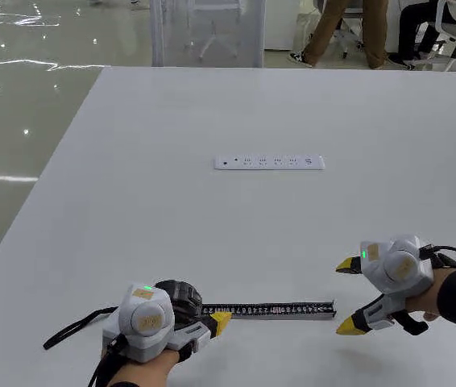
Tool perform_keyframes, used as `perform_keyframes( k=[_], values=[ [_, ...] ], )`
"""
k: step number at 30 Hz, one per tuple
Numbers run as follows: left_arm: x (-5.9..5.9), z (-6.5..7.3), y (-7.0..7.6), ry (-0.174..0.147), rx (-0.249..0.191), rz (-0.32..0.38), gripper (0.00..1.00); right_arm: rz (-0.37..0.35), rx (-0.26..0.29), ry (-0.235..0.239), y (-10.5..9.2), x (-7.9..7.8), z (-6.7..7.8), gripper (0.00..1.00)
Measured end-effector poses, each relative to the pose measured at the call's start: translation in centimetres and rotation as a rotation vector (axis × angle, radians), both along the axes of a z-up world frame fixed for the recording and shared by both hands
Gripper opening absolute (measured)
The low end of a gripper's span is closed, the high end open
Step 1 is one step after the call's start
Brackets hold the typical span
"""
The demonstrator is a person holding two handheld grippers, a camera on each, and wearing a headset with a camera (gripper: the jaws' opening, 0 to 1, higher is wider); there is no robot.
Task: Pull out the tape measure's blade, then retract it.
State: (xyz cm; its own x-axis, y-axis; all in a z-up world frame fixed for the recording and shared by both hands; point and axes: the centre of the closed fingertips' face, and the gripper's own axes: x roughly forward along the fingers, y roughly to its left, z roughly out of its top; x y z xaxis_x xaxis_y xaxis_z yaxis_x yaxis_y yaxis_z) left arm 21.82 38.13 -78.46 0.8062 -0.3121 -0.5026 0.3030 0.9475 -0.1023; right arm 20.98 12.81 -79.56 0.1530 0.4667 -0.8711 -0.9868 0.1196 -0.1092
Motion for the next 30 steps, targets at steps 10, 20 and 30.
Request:
perform_keyframes(
  k=[10,20,30],
  values=[
    [0.0,-0.1,0.1,0.002,0.008,-0.007,1.0,0.024,-0.027,0.071,0.3,0.2,-1.4,0.37],
    [-0.1,-0.5,0.4,0.012,0.006,0.001,1.0,0.062,-0.074,0.108,0.2,-0.2,-2.6,0.2],
    [-0.2,-0.5,0.3,0.015,-0.005,0.001,1.0,0.065,-0.086,0.119,0.1,-0.1,-3.1,0.16]
  ],
)
